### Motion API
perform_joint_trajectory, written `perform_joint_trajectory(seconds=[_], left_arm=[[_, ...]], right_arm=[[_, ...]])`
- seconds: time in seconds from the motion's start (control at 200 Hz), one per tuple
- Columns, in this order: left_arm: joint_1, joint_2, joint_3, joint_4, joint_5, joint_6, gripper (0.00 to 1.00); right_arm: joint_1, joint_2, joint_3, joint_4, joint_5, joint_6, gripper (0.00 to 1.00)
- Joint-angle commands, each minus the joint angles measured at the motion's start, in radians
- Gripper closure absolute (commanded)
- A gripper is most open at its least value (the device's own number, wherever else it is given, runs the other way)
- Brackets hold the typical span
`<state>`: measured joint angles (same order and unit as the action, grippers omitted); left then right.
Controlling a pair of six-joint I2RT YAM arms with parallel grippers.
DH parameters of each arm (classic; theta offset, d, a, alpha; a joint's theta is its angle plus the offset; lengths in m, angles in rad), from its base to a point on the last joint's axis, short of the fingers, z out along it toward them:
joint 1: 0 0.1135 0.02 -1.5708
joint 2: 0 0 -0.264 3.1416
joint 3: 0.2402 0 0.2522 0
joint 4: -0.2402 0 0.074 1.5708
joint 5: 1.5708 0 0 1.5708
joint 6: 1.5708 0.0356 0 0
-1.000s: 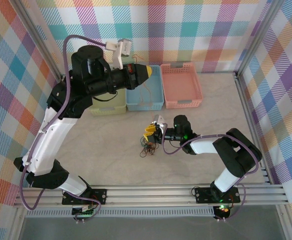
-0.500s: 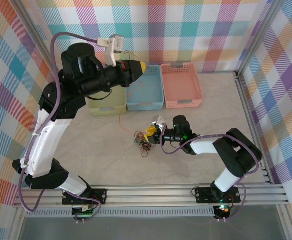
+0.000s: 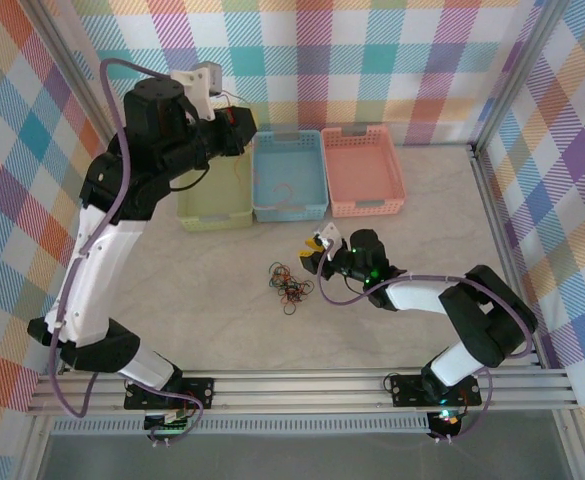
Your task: Untangle the cables
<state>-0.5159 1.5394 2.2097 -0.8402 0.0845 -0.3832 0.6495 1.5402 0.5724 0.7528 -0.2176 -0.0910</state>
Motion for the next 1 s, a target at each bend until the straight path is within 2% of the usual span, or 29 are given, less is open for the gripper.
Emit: perform_joint_trajectory(seconds=[0.0,0.125,0.285,0.525,0.79,0.91,0.995], left_arm=[[0.097,0.056,-0.019,0.003,-0.032,0.006,1.0],[0.22,0.134,-0.028,0.016,0.021,-0.043,1.0],[0.283,0.202,-0.037,0.076,0.035,-0.05,1.0],[0.314,0.328,0.055,0.086,0.039,-0.044,1.0],[0.337,0.48,0.145,0.09,-0.028,0.016,1.0],[0.348,0.569,0.237,0.025,-0.08,0.06,1.0],[0.358,0.605,0.246,0.012,-0.074,0.062,1.0]], right_arm=[[0.009,-0.028,-0.01,-0.042,0.121,-0.03,0.61],[0.009,-0.032,-0.008,-0.06,0.149,-0.027,0.61],[0.009,-0.029,-0.002,-0.067,0.144,-0.02,0.6],[0.009,-0.032,-0.002,-0.067,0.149,-0.021,0.6],[0.008,-0.034,0.0,-0.073,0.156,-0.021,0.59],[0.009,-0.03,0.004,-0.076,0.15,-0.021,0.59],[0.009,-0.028,0.008,-0.078,0.148,-0.019,0.59]])
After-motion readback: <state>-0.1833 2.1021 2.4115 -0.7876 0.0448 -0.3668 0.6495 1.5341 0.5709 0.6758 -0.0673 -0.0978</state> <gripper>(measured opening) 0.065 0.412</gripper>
